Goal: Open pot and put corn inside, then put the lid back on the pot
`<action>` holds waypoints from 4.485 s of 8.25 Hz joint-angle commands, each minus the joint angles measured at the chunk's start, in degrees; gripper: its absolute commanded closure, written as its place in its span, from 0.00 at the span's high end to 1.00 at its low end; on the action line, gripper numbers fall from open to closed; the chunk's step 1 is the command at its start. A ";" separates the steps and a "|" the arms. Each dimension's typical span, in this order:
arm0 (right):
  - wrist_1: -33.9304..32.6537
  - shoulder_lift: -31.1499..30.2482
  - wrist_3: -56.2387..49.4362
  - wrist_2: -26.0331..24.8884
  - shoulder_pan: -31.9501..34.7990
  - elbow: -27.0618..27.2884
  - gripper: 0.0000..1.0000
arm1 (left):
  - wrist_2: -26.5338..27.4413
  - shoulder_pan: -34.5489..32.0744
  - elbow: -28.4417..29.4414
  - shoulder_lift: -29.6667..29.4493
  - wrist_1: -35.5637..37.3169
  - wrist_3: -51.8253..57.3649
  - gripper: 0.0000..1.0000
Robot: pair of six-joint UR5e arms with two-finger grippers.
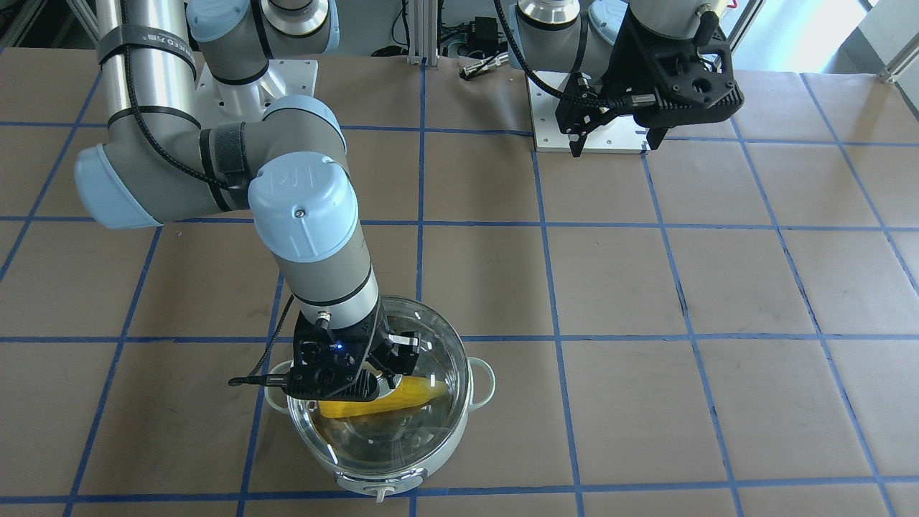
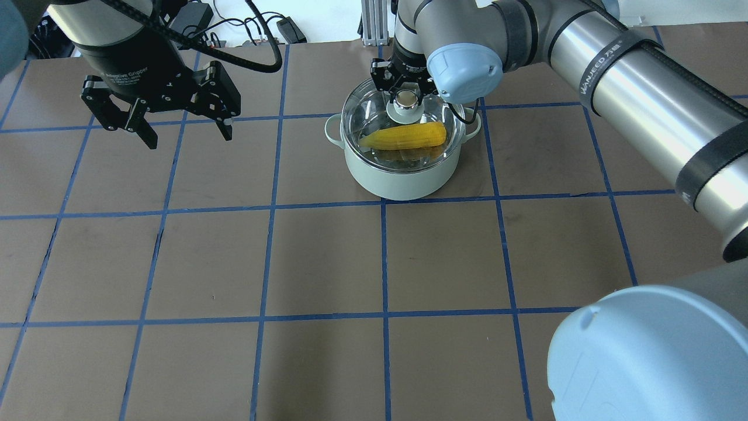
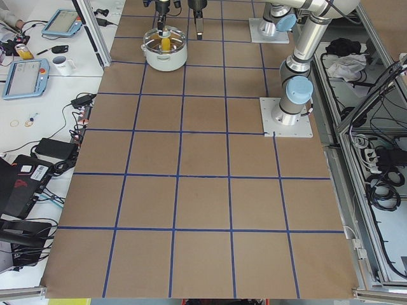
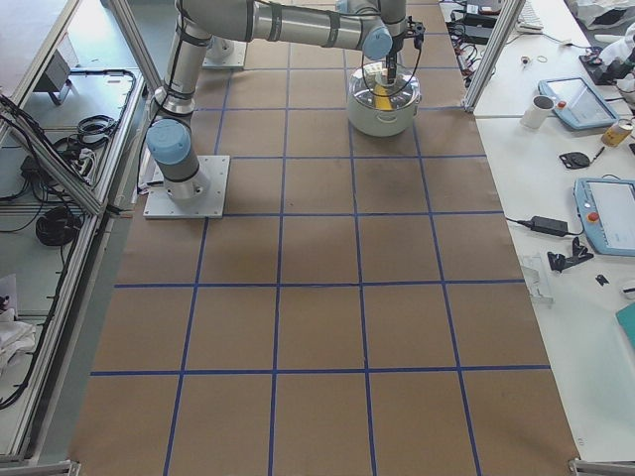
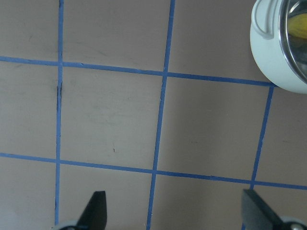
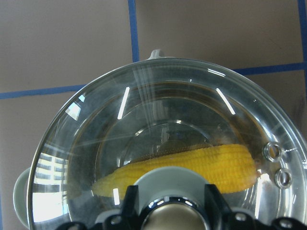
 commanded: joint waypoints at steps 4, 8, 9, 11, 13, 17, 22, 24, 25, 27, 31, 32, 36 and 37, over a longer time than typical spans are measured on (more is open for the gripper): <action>-0.10 -0.05 0.17 0.00 0.00 0.83 0.24 | -3.39 0.00 -0.03 -0.35 0.40 0.95 1.00; -0.10 0.04 0.26 -0.09 0.00 1.35 0.45 | -3.04 0.00 -0.03 0.35 0.49 0.51 1.00; -0.10 0.13 0.60 -0.35 0.00 1.35 0.70 | -2.86 0.00 -0.03 0.35 0.49 0.51 1.00; -0.10 0.21 1.22 -0.09 0.00 1.18 0.97 | -2.78 0.00 -0.03 0.08 0.58 0.42 1.00; -0.01 -0.40 1.31 0.00 0.00 0.92 1.00 | -2.69 0.09 -0.03 -0.71 0.58 0.42 1.00; 6.99 -14.07 -6.41 -4.56 -1.92 8.70 1.00 | -2.77 0.09 -0.03 -0.80 0.58 0.34 1.00; 23.88 -33.42 -10.73 -3.69 -8.44 10.85 1.00 | -2.34 0.09 -0.03 -0.44 0.49 0.77 1.00; 23.81 -34.06 -11.52 -3.52 -8.44 10.85 1.00 | -2.51 0.09 -0.03 -0.36 0.49 0.86 1.00; 24.07 -34.24 -12.30 -4.13 -8.52 10.85 1.00 | -2.42 0.09 -0.03 -0.10 0.40 0.95 1.00; 24.15 -34.33 -12.84 -4.57 -8.53 10.85 1.00 | -2.34 0.17 -0.03 -0.71 0.49 1.04 1.00; 24.24 -34.33 -12.84 -3.96 -8.35 10.85 1.00 | -2.25 0.17 0.05 -0.71 0.49 1.04 1.00; 24.24 -34.24 -12.84 -3.96 -8.52 10.85 1.00 | -2.25 0.17 -0.03 -0.80 0.58 1.04 1.00; 24.33 -34.24 -12.66 -4.04 -8.61 10.85 1.00 | -2.16 0.17 0.06 -0.53 0.49 1.04 1.00; 24.33 -34.24 -12.66 -3.96 -8.61 10.85 1.00 | -2.16 0.17 0.06 -0.36 0.49 1.04 1.00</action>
